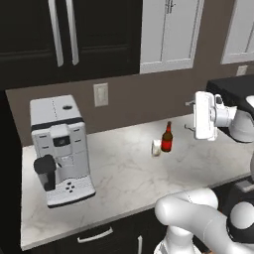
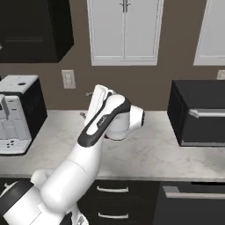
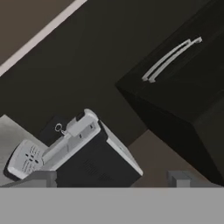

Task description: Move the drinks to the dining counter.

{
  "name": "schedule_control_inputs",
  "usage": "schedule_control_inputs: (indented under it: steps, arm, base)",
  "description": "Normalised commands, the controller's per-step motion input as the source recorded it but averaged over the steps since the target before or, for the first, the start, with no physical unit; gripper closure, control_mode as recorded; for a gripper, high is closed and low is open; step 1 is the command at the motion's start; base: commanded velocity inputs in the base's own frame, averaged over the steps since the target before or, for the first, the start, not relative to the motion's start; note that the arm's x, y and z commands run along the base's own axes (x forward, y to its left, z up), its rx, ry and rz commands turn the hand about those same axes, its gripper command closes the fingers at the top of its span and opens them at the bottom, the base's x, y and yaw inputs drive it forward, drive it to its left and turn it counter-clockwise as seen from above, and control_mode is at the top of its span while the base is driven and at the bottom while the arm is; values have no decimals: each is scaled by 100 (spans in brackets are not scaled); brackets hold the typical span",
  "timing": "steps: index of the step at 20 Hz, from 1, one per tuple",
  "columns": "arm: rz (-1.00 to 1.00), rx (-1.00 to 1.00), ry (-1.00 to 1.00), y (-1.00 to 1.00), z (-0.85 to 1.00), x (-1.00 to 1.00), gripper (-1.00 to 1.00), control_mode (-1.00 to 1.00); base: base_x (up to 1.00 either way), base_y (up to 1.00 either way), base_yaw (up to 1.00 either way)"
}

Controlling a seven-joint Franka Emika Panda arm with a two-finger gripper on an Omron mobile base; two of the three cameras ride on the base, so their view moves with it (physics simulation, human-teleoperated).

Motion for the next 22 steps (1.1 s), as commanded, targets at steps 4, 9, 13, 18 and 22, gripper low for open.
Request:
schedule_control_inputs:
  steps: [4,9,13,18,22]
  arm:
    - [0,0,0,0,0,0,-100,100]
    - [0,0,0,0,0,0,-100,100]
    - [0,0,0,0,0,0,-100,100]
    - [0,0,0,0,0,0,-100,100]
    - [0,0,0,0,0,0,-100,100]
  base:
    - [32,-54,32]
    - [29,-56,26]
    - [28,-61,12]
    - [78,-12,1]
    - [56,3,0]
